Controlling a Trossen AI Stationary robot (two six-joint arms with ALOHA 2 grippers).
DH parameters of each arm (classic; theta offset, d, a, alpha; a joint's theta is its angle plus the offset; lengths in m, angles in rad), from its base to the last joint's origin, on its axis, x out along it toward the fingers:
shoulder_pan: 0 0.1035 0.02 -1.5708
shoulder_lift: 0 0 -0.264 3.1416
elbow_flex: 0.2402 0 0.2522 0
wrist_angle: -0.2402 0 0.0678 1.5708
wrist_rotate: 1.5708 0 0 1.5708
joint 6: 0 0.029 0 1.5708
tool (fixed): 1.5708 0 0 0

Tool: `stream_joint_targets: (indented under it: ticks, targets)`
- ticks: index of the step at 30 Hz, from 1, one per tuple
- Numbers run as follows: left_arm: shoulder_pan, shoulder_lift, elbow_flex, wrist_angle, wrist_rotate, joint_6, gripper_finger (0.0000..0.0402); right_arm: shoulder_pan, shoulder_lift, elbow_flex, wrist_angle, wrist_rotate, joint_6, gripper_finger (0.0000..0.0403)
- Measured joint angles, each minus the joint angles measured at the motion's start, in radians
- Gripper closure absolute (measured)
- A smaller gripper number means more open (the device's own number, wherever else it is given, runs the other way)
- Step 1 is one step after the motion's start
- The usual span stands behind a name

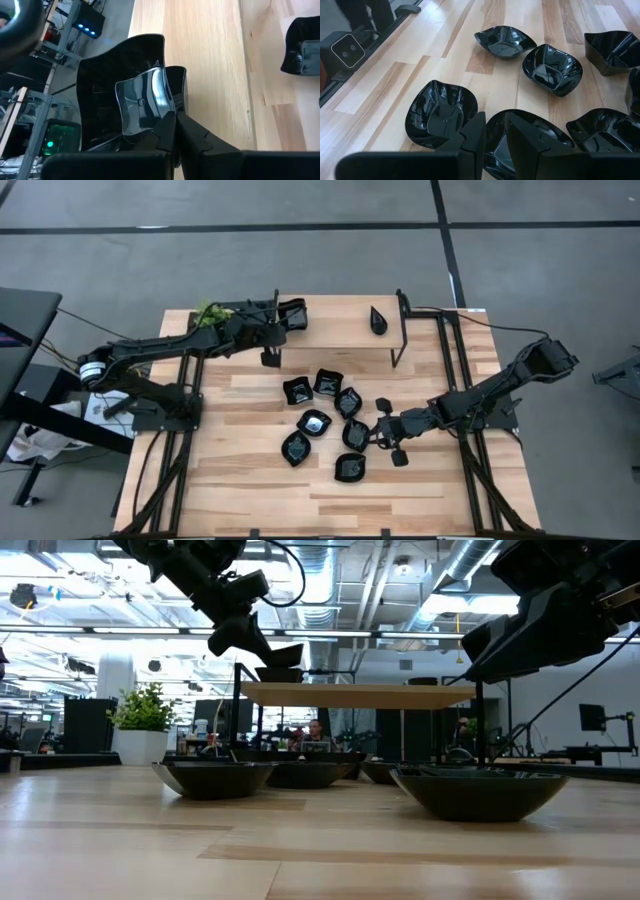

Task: Pick & Place Mini shaped plates
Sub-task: Stack the black distorted square plate on top of the black distorted square plate on the shelf

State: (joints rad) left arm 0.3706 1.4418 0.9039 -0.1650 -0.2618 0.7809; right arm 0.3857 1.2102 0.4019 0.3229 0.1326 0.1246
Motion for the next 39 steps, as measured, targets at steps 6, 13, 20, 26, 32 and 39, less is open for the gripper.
stream_joint_targets:
  ticks: [6,13,20,26,32,39]
  targets:
    - [0.0,0.0,0.0,0.0,-0.005,0.0,0.0379,0.0,0.0,0.0,0.0,0.0,0.0,0.0333]
    - [0.006,-0.001,0.0,0.0,-0.062,-0.001,0.0347,0.0,0.0,0.0,0.0,0.0,0.0,0.0333]
    - [0.006,-0.001,0.0,0.0,-0.086,-0.003,0.0303,0.0,0.0,0.0,0.0,0.0,0.0,0.0333]
    - [0.005,-0.001,0.0,0.0,-0.148,-0.033,0.0265,0.0,0.0,0.0,0.0,0.0,0.0,0.0333]
    - [0.005,-0.006,0.001,-0.001,-0.236,-0.072,0.0245,0.0,0.0,0.0,0.0,0.0,0.0,0.0333]
    - [-0.024,-0.098,0.002,0.001,-0.187,-0.161,0.0246,0.0,0.0,0.0,-0.006,0.0,0.0,0.0333]
